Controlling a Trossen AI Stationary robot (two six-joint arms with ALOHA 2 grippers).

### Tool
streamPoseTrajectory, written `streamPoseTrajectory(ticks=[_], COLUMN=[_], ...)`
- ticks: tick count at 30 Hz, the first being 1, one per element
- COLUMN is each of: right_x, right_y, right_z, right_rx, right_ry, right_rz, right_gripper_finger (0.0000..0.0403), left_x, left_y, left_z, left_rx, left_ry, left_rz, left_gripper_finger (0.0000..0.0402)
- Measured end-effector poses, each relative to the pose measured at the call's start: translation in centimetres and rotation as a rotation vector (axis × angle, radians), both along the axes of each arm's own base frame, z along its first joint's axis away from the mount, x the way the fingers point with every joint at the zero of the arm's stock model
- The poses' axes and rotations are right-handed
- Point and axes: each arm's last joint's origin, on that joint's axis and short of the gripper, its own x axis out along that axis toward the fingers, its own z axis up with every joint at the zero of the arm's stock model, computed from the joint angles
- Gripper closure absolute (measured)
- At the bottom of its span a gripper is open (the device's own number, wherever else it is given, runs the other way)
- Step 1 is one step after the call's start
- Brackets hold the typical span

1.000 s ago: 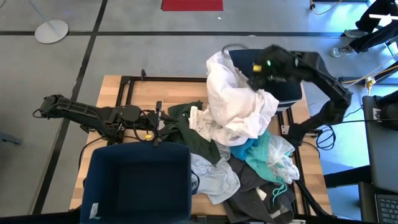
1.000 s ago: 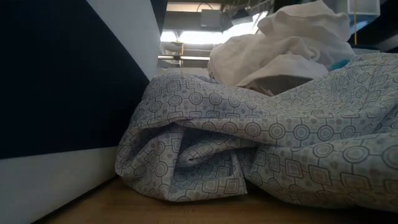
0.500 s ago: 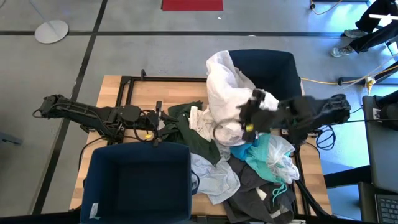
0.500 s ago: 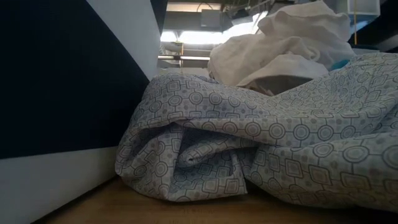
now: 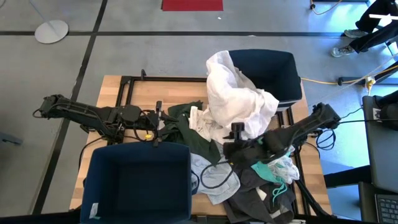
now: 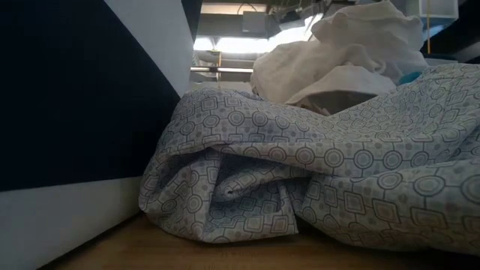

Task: Sort clothes
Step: Put the white polo shirt into the top laundry bin

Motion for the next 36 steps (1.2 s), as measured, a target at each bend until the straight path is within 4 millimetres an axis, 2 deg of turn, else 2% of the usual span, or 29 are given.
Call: streamPoseTrajectory(ticks=[11, 22, 30, 36], right_x=[1.8, 1.0, 0.7, 0.9], right_y=[0.7, -0.2, -2.6, -4.8], right_z=[-5.9, -9.8, -12.2, -13.2], right_rx=[-0.133, -0.34, -0.385, -0.403], right_ry=[0.162, 0.21, 0.284, 0.313], right_rz=[-0.029, -0.072, -0.126, -0.19], right_gripper_finger=[0.0187, 0.0187, 0.0187, 0.0192], left_x=[0.0, 0.0, 0.0, 0.0], left_y=[0.0, 0.0, 0.0, 0.0], left_z=[0.0, 0.0, 0.0, 0.0], left_rx=[0.0, -0.006, -0.006, -0.006], left_ry=[0.0, 0.0, -0.001, -0.002], left_rz=[0.0, 0.001, 0.001, 0.001], left_gripper_finger=[0.0235, 0.0235, 0.0235, 0.0235])
